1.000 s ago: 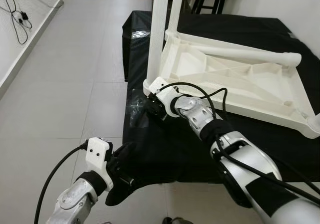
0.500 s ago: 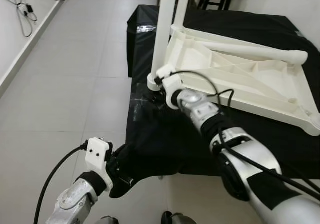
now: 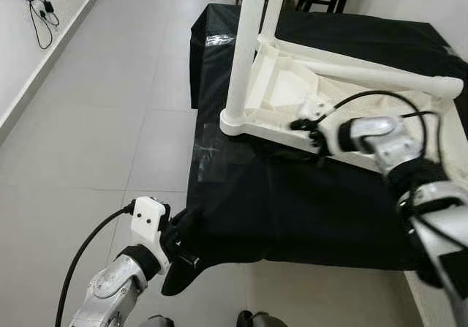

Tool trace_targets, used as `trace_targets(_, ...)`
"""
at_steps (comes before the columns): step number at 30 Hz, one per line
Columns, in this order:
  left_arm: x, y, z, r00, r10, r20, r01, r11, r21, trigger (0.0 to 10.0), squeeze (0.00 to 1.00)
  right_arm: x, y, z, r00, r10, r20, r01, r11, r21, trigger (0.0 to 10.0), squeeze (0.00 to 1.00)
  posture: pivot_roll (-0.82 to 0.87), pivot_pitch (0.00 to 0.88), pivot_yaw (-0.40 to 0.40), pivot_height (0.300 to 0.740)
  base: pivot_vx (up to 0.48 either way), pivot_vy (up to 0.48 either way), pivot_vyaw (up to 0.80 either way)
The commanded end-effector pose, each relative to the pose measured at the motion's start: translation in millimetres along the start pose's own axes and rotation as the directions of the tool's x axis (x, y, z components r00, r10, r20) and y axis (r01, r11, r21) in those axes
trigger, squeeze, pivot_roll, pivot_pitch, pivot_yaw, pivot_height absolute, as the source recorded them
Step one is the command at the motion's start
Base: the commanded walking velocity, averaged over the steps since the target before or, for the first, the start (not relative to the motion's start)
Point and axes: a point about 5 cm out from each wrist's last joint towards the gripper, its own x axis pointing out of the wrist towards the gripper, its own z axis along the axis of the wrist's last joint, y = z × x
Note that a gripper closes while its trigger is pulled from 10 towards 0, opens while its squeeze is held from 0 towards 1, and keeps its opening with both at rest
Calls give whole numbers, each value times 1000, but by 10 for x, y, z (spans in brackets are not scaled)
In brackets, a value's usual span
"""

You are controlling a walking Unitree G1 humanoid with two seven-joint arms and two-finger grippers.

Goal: Building children table

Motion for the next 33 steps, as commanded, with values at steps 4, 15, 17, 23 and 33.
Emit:
trace_targets(4,-17,4,-52,1000,-3,-24,3,1000,18,10000,0,-208,-71,-299,980,-11,-196,0,998,-56,10000,0,28,90,-113,740,0,0,0)
trace_targets(15,-9,18,-53,1000,-18,-24,19,999,29,10000,0,-484,-38,-226,976,217,15,-217,976,33,10000,0,-2,83,-95,740,0,-325,0)
trace_targets(17,-6,23,-54,999,-22,-23,22,1000,21,10000,0,-489,-13,-164,962,263,75,-265,964,22,10000,0,-2,81,-89,740,0,-454,0)
trace_targets(23,4,32,-58,999,-26,-31,27,999,27,10000,0,-471,36,-229,959,283,-15,-283,959,-15,10000,0,1,79,-84,740,0,-454,0)
trace_targets(33,0,80,-56,1000,13,-22,-12,1000,22,10000,0,-409,285,-423,902,386,-192,-401,915,-43,10000,0,19,81,-85,740,0,-45,0)
